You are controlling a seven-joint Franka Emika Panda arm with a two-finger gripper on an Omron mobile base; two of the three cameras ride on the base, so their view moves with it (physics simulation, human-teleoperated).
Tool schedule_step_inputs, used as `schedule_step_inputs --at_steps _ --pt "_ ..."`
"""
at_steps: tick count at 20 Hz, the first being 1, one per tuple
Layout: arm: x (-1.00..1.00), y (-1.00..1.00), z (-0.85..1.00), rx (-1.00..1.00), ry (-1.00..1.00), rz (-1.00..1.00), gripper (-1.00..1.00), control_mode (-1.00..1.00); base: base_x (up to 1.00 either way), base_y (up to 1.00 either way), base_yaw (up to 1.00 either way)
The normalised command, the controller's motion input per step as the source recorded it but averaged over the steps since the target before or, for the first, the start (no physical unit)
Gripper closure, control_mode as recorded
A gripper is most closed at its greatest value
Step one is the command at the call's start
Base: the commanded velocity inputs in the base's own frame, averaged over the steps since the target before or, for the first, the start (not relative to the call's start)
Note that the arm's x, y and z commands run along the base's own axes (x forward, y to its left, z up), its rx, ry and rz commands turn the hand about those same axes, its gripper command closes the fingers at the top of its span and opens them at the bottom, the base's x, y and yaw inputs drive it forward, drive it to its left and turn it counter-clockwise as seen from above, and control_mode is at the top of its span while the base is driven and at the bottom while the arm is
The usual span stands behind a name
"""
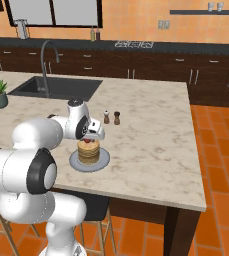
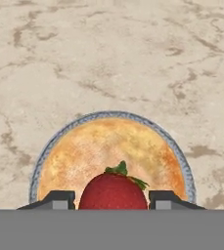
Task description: Take the strawberry from the fridge and place it on top of the pancake, located on the dining counter.
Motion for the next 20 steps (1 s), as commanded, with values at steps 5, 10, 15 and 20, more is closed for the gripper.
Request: schedule_step_inputs --at_steps 5,10,15,20 --pt "-0.01 0.01 0.37 -0.01 0.0 0.0 -1.0 -1.0 0.0 0.0 0.0" --pt "-0.21 0.15 0.68 -0.05 0.0 0.0 -1.0 -1.0 0.0 0.0 0.0" --pt "-0.88 0.22 0.59 -0.07 0.0 0.0 -1.0 -1.0 0.0 0.0 0.0" --pt "-1.0 0.19 0.08 0.0 0.0 0.0 -1.0 -1.0 0.0 0.0 0.0"
